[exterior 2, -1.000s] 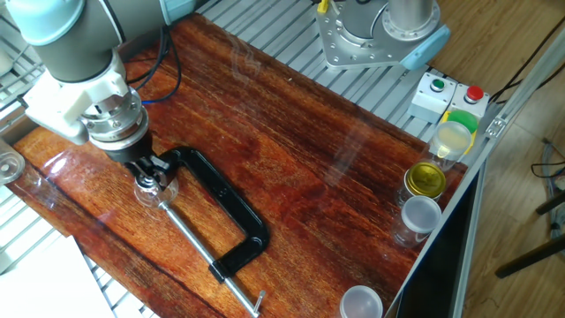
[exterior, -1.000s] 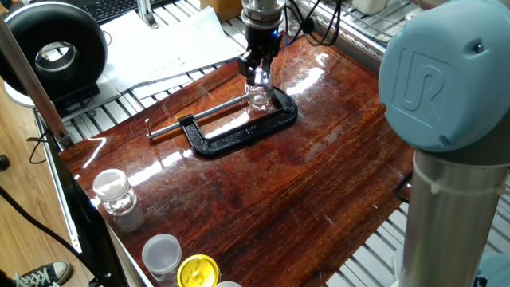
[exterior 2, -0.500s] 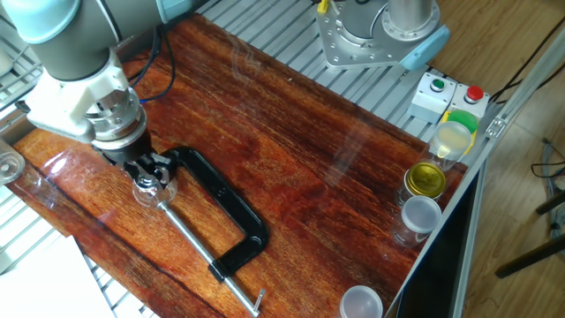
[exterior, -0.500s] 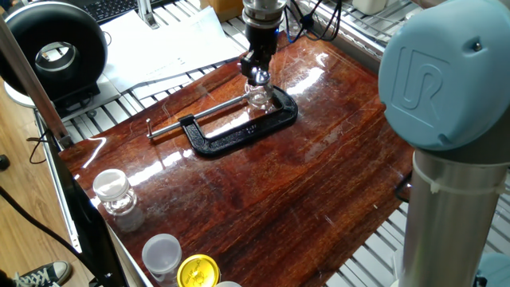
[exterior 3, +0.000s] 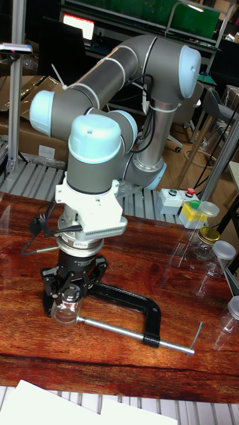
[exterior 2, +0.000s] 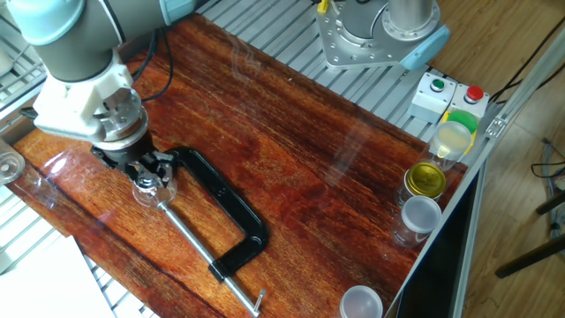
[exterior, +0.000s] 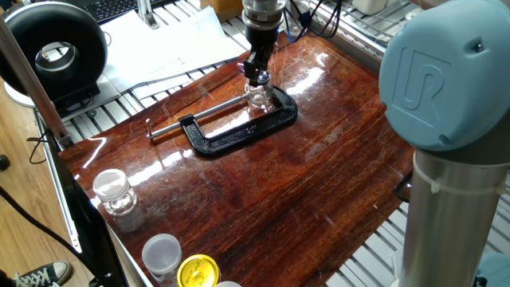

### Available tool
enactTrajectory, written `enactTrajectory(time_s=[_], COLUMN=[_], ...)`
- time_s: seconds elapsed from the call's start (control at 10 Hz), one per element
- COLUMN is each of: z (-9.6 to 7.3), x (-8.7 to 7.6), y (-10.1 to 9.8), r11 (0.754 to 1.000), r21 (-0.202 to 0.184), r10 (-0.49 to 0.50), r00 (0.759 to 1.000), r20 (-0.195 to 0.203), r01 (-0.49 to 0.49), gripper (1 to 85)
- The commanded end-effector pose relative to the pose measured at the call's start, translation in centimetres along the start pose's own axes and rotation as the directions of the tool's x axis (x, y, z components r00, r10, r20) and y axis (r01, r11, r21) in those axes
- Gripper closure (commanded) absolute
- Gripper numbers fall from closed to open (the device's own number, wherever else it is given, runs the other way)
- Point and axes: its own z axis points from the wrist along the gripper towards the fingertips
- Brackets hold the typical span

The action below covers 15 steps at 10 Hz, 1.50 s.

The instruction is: Unscrew the lid from the jar

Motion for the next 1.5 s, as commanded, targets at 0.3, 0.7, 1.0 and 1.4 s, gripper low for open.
enactTrajectory(time_s=[0.3,0.7,1.0,1.4], z=[0.3,0.0,0.7,-0.1], x=[-0.7,0.0,-0.9,-1.2], y=[0.2,-0.9,-0.8,-1.0], r11=[0.987,0.970,0.949,0.904], r21=[-0.005,0.007,0.057,0.061], r10=[-0.160,-0.243,-0.310,-0.425], r00=[0.986,0.969,0.951,0.904], r20=[0.040,0.031,0.017,0.036], r01=[0.160,0.243,0.309,0.423], gripper=[44.0,43.0,43.3,43.0])
